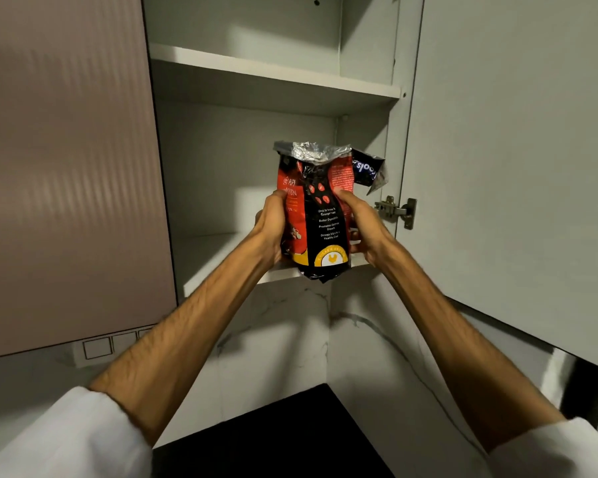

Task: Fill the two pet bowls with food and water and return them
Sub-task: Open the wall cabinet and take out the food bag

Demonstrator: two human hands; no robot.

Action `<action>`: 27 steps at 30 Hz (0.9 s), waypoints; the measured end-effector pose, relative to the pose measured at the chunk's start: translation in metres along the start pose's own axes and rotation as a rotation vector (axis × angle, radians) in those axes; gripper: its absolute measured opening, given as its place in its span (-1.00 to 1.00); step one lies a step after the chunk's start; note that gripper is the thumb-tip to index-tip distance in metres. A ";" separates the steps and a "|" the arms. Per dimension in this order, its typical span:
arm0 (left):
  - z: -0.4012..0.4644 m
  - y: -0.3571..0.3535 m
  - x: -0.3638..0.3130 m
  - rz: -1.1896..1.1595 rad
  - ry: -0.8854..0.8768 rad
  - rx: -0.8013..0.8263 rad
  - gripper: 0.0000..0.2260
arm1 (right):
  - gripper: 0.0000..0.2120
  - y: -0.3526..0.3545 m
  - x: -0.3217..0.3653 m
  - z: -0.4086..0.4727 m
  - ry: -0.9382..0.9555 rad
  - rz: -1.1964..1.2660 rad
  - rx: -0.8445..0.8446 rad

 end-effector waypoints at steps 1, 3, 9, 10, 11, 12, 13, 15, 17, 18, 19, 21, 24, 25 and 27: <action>-0.006 0.000 -0.001 0.001 0.004 0.010 -0.68 | -0.54 0.001 0.002 -0.008 -0.004 -0.007 -0.009; -0.019 -0.001 -0.002 -0.001 0.013 0.033 -0.67 | -0.52 0.004 0.006 -0.024 -0.006 -0.019 -0.023; -0.055 -0.003 -0.002 0.010 0.037 0.079 -0.66 | -0.62 0.014 0.018 -0.066 0.010 -0.023 -0.082; -0.061 -0.004 -0.002 0.007 0.040 0.086 -0.67 | -0.63 0.015 0.020 -0.073 0.012 -0.019 -0.093; -0.067 -0.004 -0.002 0.000 0.047 0.094 -0.68 | -0.64 0.017 0.021 -0.079 0.013 -0.015 -0.100; -0.073 -0.005 -0.002 -0.006 0.055 0.101 -0.69 | -0.65 0.017 0.023 -0.085 0.010 -0.014 -0.104; -0.079 -0.006 -0.002 -0.007 0.058 0.107 -0.70 | -0.66 0.018 0.024 -0.092 0.006 -0.015 -0.106; -0.088 -0.007 -0.003 -0.006 0.045 0.119 -0.70 | -0.66 0.021 0.024 -0.103 -0.002 -0.012 -0.112; -0.096 -0.008 -0.002 -0.018 0.037 0.139 -0.70 | -0.65 0.024 0.024 -0.114 -0.009 -0.014 -0.119; -0.101 -0.009 -0.001 -0.023 0.037 0.148 -0.70 | -0.65 0.025 0.023 -0.120 -0.014 -0.019 -0.123; -0.105 -0.010 0.001 -0.026 0.034 0.155 -0.70 | -0.64 0.027 0.023 -0.126 -0.017 -0.024 -0.127; -0.113 -0.011 0.005 -0.035 0.033 0.166 -0.70 | -0.60 0.030 0.021 -0.137 -0.024 -0.034 -0.140; -0.126 -0.012 0.012 -0.047 0.036 0.177 -0.71 | -0.56 0.035 0.016 -0.153 -0.043 -0.040 -0.157; -0.131 -0.012 0.015 -0.048 0.041 0.183 -0.71 | -0.56 0.036 0.013 -0.158 -0.054 -0.038 -0.163; -0.139 -0.013 0.023 -0.044 0.056 0.199 -0.69 | -0.57 0.039 0.007 -0.169 -0.073 -0.033 -0.174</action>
Point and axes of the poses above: each hand's wrist, its own z-axis towards the middle knuckle, its own y-axis out of the back of the hand, x = y × z, the point moved 9 cm from there along z, towards the middle knuckle
